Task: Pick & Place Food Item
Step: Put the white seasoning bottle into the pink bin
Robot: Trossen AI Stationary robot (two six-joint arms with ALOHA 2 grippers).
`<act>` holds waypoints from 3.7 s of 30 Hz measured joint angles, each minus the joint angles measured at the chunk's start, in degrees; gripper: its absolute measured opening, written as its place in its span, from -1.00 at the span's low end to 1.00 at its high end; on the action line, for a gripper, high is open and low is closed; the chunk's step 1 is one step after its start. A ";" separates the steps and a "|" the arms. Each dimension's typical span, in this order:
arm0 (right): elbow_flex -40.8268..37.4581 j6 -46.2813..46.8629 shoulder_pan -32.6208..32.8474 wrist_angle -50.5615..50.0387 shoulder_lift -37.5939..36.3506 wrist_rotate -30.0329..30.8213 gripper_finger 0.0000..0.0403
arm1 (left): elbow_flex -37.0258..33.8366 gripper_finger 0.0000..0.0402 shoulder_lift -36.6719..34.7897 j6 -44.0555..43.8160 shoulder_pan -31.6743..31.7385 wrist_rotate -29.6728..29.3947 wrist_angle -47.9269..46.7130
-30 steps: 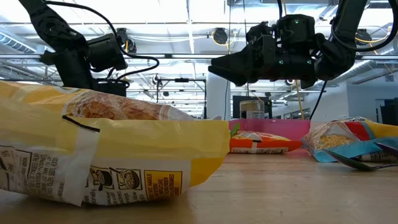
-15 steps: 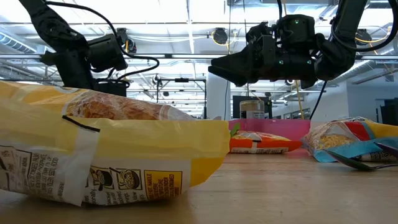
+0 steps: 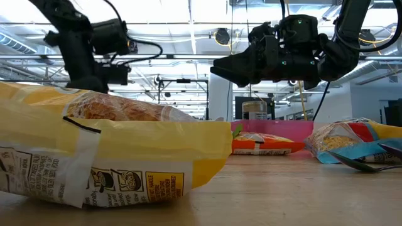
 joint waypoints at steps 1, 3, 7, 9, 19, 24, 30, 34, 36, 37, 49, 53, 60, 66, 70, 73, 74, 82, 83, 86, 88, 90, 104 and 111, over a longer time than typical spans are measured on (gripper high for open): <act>0.00 0.00 0.18 -0.20 0.00 0.02 0.06 | 0.96 0.05 -0.26 -0.01 -0.42 0.04 -1.50; 0.00 -0.16 0.94 -0.34 0.00 -0.02 0.06 | 2.82 0.05 -0.31 -0.15 -1.50 0.04 -2.80; 0.16 -4.51 4.00 -0.38 0.00 0.43 0.11 | 5.51 0.05 -0.31 -0.57 -3.63 0.85 -3.19; 1.13 -7.99 6.42 -1.40 0.00 2.97 0.16 | 6.31 0.05 -0.29 -1.36 -4.30 1.97 -1.75; 16.01 -34.20 19.75 -27.88 -0.02 30.98 0.50 | 6.64 0.05 -0.32 -9.39 -4.27 7.90 8.96; 22.49 -44.09 21.91 -35.85 -0.02 37.92 0.60 | 6.64 0.05 -0.31 -17.91 -3.41 9.93 14.27; 24.62 -53.71 21.91 -38.11 -0.02 41.00 0.61 | 6.64 0.05 -0.31 -24.80 -3.07 12.46 17.68; 24.72 -57.42 21.92 -40.68 -0.02 40.94 0.59 | 6.64 0.05 -0.26 -27.10 -3.03 13.99 20.01; 24.72 -57.59 21.67 -41.58 0.00 40.90 0.58 | 6.64 0.05 -0.17 -28.24 -3.05 14.02 19.89; 24.72 -57.46 21.49 -41.86 0.00 40.89 0.58 | 6.64 0.05 -0.16 -28.69 -3.03 13.99 19.71; 24.74 -57.01 18.10 -42.69 0.00 42.16 0.58 | 6.64 0.05 0.34 -32.06 -5.52 10.94 19.64; 24.74 -57.00 17.64 -42.89 0.00 42.12 0.57 | 6.64 0.05 0.70 -32.72 -5.78 10.87 21.40; 24.74 -57.01 17.51 -43.16 0.00 42.10 0.55 | 6.66 0.05 1.48 -32.73 -5.79 12.86 23.30; 24.74 -56.71 16.63 -43.63 0.00 42.12 0.55 | 6.68 0.05 1.98 -31.63 -6.80 13.83 25.01; 24.74 -55.51 16.00 -44.44 0.00 42.12 0.55 | 6.68 0.05 1.96 -30.72 -7.76 14.01 26.15; 24.72 -55.47 15.82 -44.62 0.00 42.14 0.55 | 6.68 0.05 1.96 -30.56 -8.04 14.18 26.58; 24.72 -55.47 15.82 -44.67 0.00 42.14 0.55 | 6.68 0.05 1.96 -30.51 -8.01 14.27 26.66; 24.72 -55.47 15.91 -44.80 0.00 41.99 0.35 | 6.68 0.05 1.96 -30.48 -7.99 14.23 25.98; 24.72 -55.47 15.91 -44.82 0.01 41.95 0.32 | 6.68 0.05 1.96 -30.37 -7.97 14.17 25.70; 24.70 -55.46 15.93 -44.89 0.04 41.92 0.21 | 6.68 0.05 1.96 -30.30 -7.95 13.81 25.35; 24.70 -55.07 15.93 -45.18 0.04 41.83 0.15 | 6.68 0.05 1.94 -30.22 -7.95 13.78 25.30; 24.64 -54.62 15.95 -45.53 0.06 41.69 0.08 | 6.68 0.05 1.94 -29.91 -7.95 13.75 25.19; 24.63 -51.03 15.76 -46.77 0.07 39.41 -0.03 | 6.66 0.13 1.92 -29.33 -7.51 14.25 25.23; 24.65 -47.19 14.58 -45.28 0.02 38.42 -0.03 | 6.66 0.61 1.87 -24.86 -7.51 15.45 28.64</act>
